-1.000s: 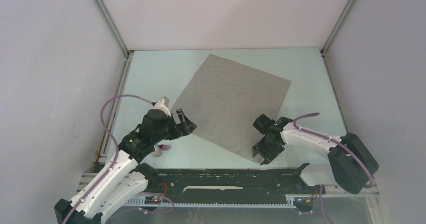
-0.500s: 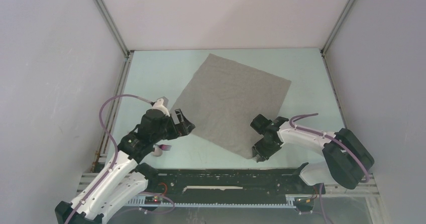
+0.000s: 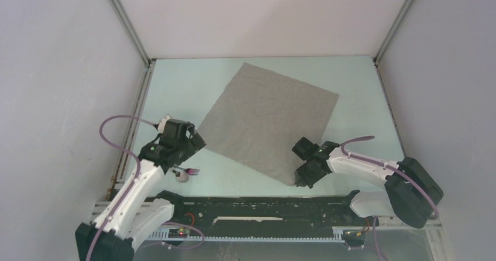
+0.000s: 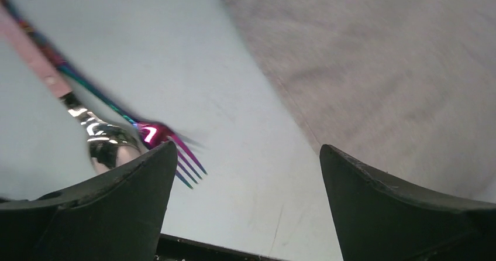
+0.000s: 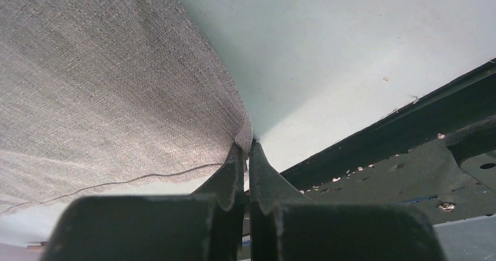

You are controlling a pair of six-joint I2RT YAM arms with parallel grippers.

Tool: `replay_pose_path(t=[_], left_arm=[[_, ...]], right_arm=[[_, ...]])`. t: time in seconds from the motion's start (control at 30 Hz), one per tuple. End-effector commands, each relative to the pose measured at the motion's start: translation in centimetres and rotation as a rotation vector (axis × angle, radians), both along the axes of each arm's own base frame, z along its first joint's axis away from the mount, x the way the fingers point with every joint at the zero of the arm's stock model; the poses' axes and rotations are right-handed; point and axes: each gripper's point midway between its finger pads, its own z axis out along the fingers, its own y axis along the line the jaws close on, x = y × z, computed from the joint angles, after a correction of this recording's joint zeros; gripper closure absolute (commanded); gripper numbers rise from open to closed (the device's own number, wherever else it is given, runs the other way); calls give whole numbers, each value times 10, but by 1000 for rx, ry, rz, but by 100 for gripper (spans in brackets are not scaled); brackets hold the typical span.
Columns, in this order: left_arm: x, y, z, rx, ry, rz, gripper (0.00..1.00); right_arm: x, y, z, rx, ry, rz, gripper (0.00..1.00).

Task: Fold the napkin into a case and place the utensils inside
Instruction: Pick up the flattened napkin from the center of the board.

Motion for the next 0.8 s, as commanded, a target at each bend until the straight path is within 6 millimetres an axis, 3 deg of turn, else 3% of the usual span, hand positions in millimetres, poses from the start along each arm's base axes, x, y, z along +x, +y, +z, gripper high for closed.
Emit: replay_pose_path(t=[0.0, 0.17, 0.4, 0.77], left_arm=[[12, 35, -13, 70, 134, 273, 2], [41, 54, -19, 178, 211, 394, 17], [69, 48, -40, 222, 321, 401, 31], [93, 41, -61, 291, 394, 330, 33]], right_arm=[[2, -14, -1, -59, -61, -24, 100], [6, -13, 5, -47, -99, -14, 100], [8, -15, 7, -50, -119, 22, 100], [9, -12, 9, -10, -159, 30, 100]])
